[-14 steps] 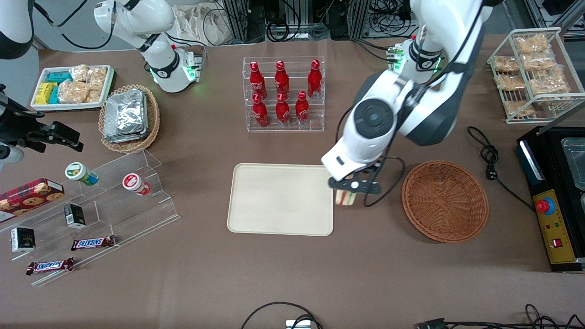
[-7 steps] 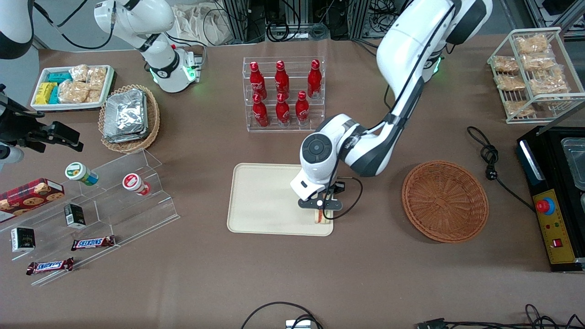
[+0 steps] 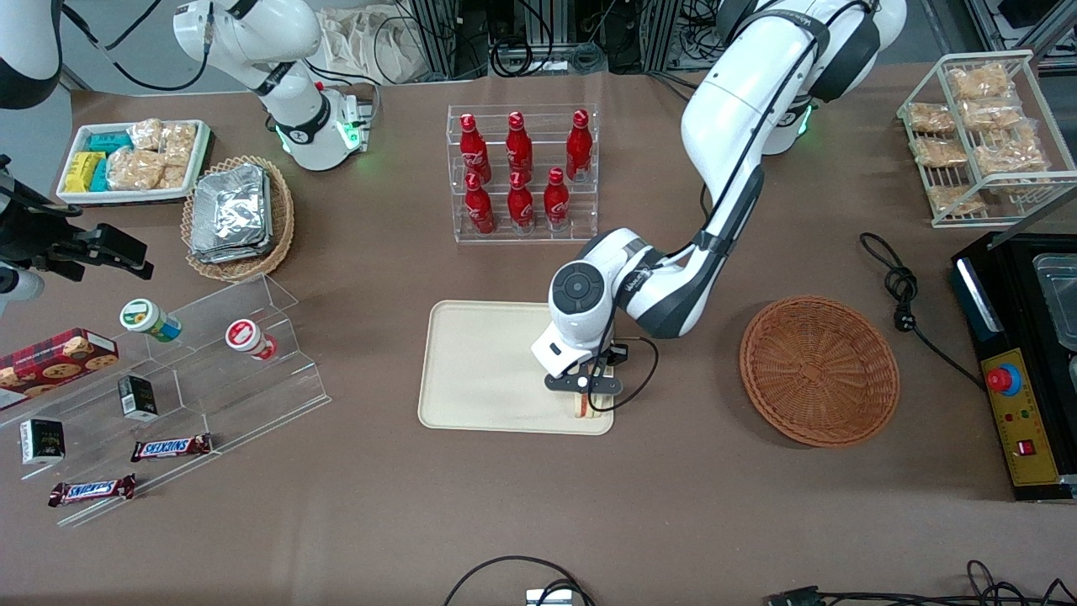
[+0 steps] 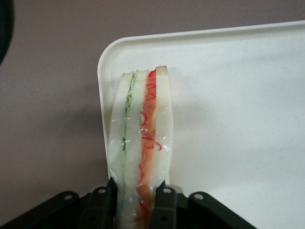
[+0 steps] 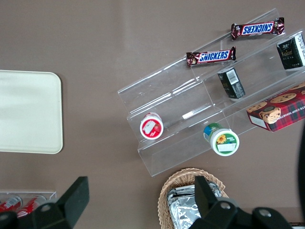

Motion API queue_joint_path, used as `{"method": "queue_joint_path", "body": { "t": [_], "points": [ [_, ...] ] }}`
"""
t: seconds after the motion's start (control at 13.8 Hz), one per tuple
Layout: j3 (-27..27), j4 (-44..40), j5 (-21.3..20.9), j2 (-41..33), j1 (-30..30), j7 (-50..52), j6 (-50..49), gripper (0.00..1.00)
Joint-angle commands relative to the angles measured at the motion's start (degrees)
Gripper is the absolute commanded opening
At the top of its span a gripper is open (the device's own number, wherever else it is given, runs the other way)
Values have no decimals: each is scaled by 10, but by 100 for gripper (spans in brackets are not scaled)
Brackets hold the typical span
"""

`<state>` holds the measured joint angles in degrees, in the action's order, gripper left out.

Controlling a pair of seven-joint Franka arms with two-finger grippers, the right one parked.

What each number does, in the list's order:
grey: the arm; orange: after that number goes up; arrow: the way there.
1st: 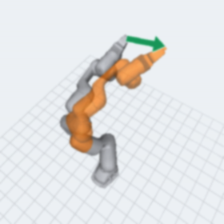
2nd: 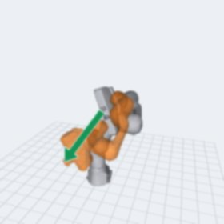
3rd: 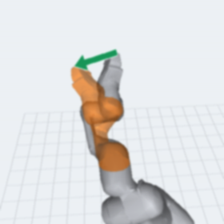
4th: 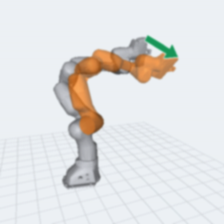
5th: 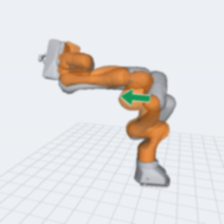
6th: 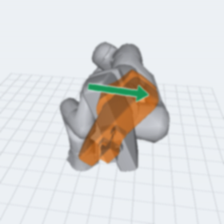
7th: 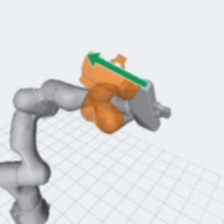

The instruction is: Place sandwich from basket to tray

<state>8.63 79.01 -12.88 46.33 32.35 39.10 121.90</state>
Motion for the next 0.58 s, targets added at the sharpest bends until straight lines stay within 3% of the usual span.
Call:
{"method": "queue_joint_path", "body": {
  "t": [0.0, 0.36, 0.51],
  "points": [
    [-6, -19, -8, 3, 8, 12, 2, 100],
    [-18, 0, 7, -74, 6, 2, -4, 100],
    [-49, 50, 65, -141, 1, -11, 2, 100]
  ]
}}
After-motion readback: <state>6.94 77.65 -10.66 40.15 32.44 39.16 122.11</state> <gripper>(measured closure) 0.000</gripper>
